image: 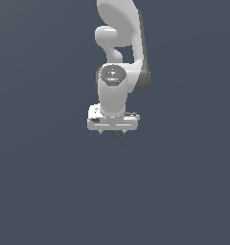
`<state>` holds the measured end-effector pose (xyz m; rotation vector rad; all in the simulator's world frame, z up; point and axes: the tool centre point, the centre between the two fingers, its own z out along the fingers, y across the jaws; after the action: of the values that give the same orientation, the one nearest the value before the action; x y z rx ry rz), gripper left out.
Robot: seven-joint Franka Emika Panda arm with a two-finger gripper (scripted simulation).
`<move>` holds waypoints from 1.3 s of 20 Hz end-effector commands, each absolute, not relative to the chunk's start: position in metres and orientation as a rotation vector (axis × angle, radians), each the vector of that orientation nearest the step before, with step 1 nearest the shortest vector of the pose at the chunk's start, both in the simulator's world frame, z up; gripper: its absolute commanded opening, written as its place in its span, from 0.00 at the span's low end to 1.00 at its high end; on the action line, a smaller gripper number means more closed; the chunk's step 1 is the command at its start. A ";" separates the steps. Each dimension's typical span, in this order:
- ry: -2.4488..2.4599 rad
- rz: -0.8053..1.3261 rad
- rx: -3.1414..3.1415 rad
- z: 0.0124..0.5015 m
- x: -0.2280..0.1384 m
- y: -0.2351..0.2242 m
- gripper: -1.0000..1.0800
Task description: Pick up the object and move it to a goal position.
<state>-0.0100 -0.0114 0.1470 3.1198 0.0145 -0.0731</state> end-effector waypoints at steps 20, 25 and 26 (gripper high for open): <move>0.028 -0.069 3.127 0.140 -0.015 -0.013 0.96; 0.119 -0.055 3.127 0.121 -0.026 -0.009 0.96; 0.143 -0.052 3.127 0.117 -0.029 -0.008 0.96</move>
<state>-0.0250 -0.0096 0.1233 3.1274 0.1101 -0.0561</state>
